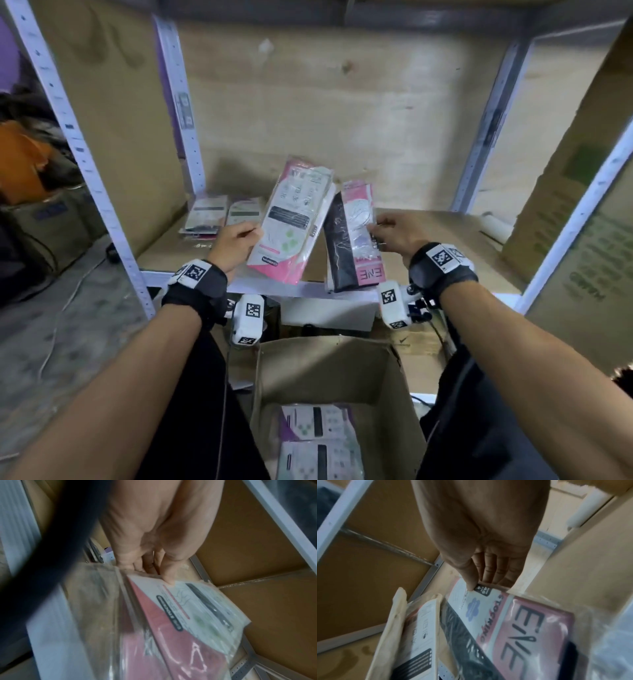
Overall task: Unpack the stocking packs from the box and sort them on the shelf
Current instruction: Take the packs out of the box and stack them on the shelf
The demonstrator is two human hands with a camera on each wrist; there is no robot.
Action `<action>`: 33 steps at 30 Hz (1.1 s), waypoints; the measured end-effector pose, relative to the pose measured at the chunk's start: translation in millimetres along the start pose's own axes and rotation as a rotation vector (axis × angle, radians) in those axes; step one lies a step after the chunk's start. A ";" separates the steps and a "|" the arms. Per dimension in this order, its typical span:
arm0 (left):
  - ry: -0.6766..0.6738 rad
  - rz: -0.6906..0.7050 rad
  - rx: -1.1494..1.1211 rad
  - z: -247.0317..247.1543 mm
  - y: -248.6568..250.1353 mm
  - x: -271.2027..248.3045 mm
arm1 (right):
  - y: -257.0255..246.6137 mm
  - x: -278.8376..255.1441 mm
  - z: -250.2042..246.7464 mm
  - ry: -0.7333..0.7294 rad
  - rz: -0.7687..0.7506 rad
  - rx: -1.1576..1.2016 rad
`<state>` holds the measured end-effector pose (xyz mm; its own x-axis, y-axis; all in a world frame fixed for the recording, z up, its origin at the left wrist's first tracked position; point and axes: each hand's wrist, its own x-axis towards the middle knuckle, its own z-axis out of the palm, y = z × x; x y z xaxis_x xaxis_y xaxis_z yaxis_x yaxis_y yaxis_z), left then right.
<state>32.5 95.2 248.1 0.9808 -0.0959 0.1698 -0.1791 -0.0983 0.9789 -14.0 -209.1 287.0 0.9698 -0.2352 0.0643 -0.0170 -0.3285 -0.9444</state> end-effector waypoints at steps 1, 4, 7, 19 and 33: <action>0.015 -0.011 -0.013 -4.0 -5.4 7.4 | 0.3 9.6 9.2 -0.001 0.010 0.002; 0.065 -0.039 -0.052 -18.6 -26.7 33.0 | 2.4 40.1 36.5 -0.023 0.042 0.009; 0.132 -0.085 -0.063 -38.3 -45.3 62.0 | 1.8 76.5 64.8 -0.043 0.061 0.035; 0.473 -0.218 0.150 -129.5 -74.0 183.7 | -12.2 196.9 192.5 -0.241 0.114 0.115; 0.529 -0.253 0.511 -157.7 -108.8 248.9 | 11.5 289.1 283.4 -0.141 0.169 -0.086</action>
<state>308.3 238.2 201.8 0.8802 0.4627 0.1059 0.1673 -0.5113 0.8430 335.2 -21.6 203.3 0.9758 -0.1651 -0.1436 -0.1966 -0.3736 -0.9065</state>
